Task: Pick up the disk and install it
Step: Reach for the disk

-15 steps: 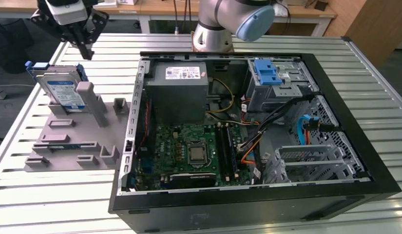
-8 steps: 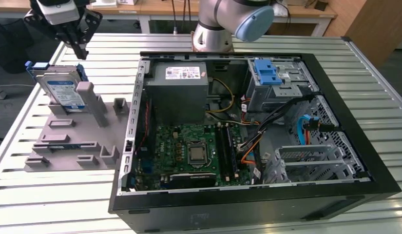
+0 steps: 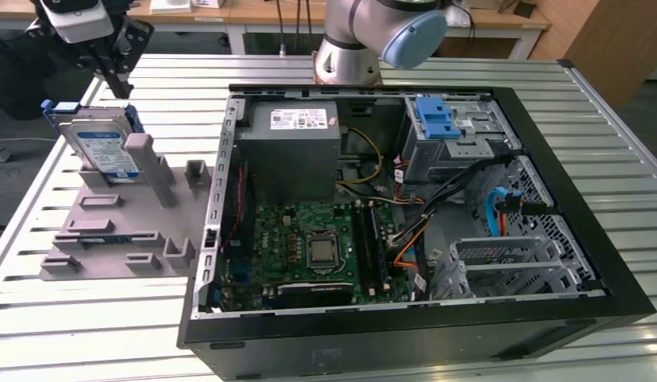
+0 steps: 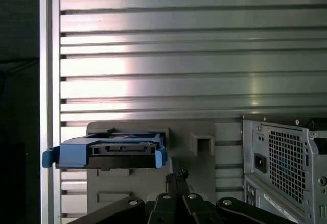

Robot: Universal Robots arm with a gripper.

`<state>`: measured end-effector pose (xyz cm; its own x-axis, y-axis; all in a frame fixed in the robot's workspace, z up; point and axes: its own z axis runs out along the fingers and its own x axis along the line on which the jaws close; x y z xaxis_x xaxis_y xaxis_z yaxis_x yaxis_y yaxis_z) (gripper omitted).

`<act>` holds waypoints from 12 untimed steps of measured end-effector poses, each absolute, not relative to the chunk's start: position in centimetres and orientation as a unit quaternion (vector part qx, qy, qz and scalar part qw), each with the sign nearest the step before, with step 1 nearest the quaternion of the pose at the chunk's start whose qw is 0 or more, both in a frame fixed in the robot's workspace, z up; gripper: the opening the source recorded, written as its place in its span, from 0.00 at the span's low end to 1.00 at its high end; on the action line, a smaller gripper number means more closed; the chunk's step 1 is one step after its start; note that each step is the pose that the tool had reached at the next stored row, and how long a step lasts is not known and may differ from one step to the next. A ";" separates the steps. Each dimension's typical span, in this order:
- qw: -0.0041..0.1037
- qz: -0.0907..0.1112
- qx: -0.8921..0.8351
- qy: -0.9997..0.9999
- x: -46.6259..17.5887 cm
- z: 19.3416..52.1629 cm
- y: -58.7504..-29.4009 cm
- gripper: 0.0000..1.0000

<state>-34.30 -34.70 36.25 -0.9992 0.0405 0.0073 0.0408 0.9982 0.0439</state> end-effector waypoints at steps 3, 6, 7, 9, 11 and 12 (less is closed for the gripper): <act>0.003 -0.022 -0.020 -1.000 -34.9 36.2 -34.6 0.11; 0.003 -0.022 -0.020 -1.000 -35.5 36.1 -34.5 0.11; 0.003 -0.022 -0.020 -1.000 -35.6 36.0 -34.5 0.11; 0.003 -0.022 -0.020 -1.000 -36.0 35.9 -34.5 0.11; 0.003 -0.022 -0.020 -1.000 -36.4 35.8 -34.4 0.11; 0.003 -0.022 -0.020 -1.000 -36.5 35.8 -34.4 0.11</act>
